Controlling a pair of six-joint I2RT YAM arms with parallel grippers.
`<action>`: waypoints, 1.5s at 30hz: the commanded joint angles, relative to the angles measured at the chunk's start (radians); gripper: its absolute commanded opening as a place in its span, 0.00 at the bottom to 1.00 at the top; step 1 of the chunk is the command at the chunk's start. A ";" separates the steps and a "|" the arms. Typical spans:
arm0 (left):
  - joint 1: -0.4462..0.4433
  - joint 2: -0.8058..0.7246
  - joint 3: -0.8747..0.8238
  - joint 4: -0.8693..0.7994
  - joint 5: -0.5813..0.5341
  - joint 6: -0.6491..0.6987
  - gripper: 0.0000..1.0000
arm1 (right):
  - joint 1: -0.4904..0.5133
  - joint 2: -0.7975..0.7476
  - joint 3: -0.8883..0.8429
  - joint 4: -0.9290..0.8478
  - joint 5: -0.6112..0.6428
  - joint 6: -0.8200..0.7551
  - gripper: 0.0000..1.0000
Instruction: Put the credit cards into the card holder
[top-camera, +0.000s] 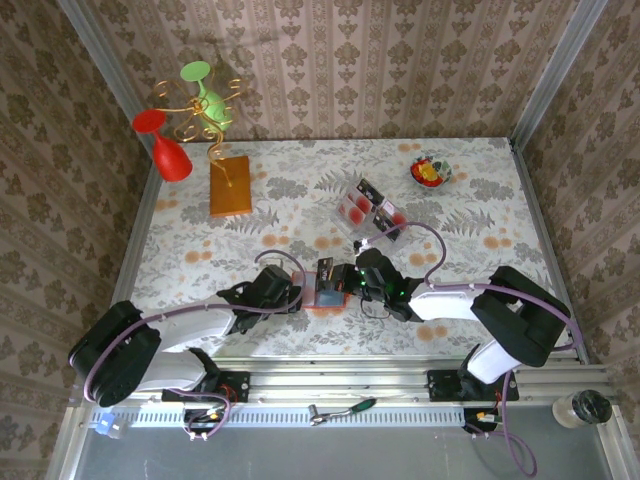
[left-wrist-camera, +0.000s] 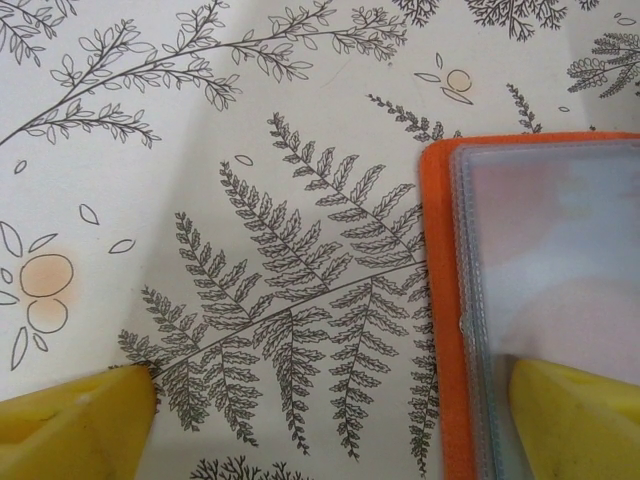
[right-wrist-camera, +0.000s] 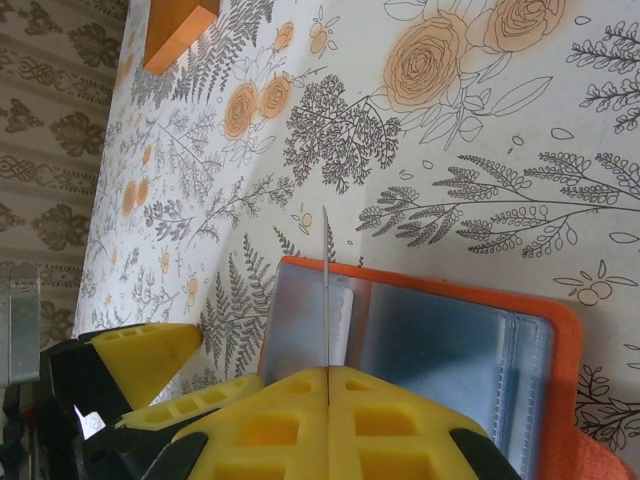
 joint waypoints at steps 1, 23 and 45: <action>-0.004 -0.004 -0.027 -0.044 0.017 -0.032 0.93 | 0.006 0.004 0.014 -0.003 0.030 0.002 0.00; -0.003 0.004 -0.031 -0.032 0.024 -0.034 0.93 | 0.008 0.067 0.025 0.077 0.006 0.034 0.00; -0.004 0.004 -0.026 -0.033 0.024 -0.031 0.93 | 0.040 0.094 -0.019 0.088 -0.001 0.044 0.00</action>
